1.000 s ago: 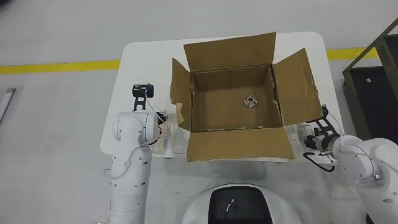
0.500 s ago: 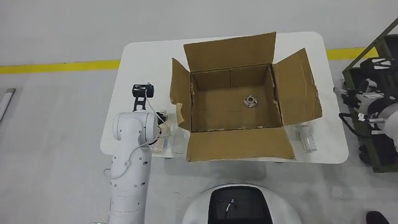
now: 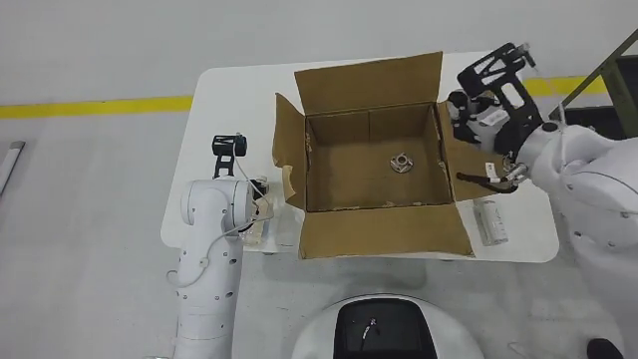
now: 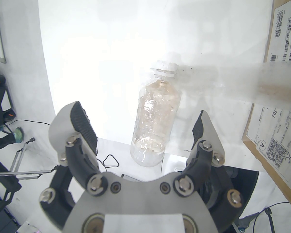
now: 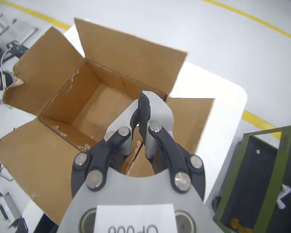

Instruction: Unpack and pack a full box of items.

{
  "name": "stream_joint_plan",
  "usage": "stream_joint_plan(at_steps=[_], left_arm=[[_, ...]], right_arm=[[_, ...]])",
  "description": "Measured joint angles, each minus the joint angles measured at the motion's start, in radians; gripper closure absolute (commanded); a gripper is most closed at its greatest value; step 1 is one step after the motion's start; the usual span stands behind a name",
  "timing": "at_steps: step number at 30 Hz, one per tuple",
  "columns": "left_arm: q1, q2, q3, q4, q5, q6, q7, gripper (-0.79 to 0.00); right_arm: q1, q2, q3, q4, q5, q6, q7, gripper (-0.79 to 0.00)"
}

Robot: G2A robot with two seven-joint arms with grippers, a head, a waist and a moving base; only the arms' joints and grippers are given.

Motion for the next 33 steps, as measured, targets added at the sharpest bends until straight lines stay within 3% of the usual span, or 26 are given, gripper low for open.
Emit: stream_joint_plan(at_steps=[7,13,33], left_arm=[[0.000,0.000,0.000,0.000,0.000,0.000,0.000,-0.785],[0.000,0.000,0.000,0.000,0.000,0.000,0.000,-0.785],[0.000,0.000,0.000,0.000,0.000,0.000,0.000,-0.785]], right_arm=[[0.049,-0.027,-0.300,0.167,-0.177,0.044,0.045,0.000],[0.081,-0.050,-0.429,0.266,-0.315,0.098,0.068,0.000],[0.113,-0.067,-0.470,0.318,-0.363,0.086,0.053,0.000]])
